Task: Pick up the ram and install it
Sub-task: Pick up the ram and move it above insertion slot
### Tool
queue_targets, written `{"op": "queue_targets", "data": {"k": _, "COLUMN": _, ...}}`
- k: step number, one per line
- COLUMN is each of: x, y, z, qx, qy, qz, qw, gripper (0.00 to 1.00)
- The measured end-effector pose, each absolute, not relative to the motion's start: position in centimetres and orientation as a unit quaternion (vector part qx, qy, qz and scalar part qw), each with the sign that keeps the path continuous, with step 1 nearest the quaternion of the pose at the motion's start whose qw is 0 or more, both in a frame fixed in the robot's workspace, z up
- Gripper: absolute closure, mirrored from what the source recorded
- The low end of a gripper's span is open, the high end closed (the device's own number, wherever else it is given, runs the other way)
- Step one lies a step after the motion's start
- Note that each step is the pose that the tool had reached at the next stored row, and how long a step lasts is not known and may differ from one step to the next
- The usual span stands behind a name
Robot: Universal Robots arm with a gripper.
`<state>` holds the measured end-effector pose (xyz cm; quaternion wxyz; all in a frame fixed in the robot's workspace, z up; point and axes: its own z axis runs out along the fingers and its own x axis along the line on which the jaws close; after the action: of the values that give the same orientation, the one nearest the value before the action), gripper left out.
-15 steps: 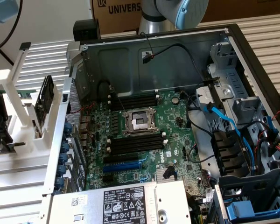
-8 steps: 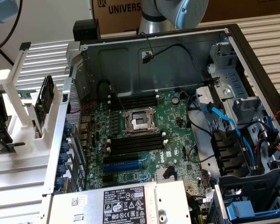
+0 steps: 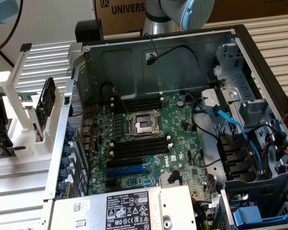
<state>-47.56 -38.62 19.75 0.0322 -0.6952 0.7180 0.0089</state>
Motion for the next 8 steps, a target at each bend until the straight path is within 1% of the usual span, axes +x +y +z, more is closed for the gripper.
{"op": "queue_targets", "data": {"k": 1, "x": -47.56, "y": -38.62, "z": 19.75, "qx": -0.695, "qy": 0.718, "qz": 0.009, "qw": 0.032, "gripper": 0.72}}
{"op": "queue_targets", "data": {"k": 3, "x": -47.56, "y": -38.62, "z": 19.75, "qx": -0.695, "qy": 0.718, "qz": 0.009, "qw": 0.032, "gripper": 0.84}}
{"op": "queue_targets", "data": {"k": 5, "x": -47.56, "y": -38.62, "z": 19.76, "qx": -0.695, "qy": 0.718, "qz": 0.009, "qw": 0.032, "gripper": 0.84}}
{"op": "queue_targets", "data": {"k": 6, "x": -47.56, "y": -38.62, "z": 19.75, "qx": -0.695, "qy": 0.718, "qz": 0.009, "qw": 0.032, "gripper": 0.87}}
{"op": "queue_targets", "data": {"k": 8, "x": -47.56, "y": -38.62, "z": 19.75, "qx": -0.695, "qy": 0.718, "qz": 0.009, "qw": 0.032, "gripper": 0.87}}
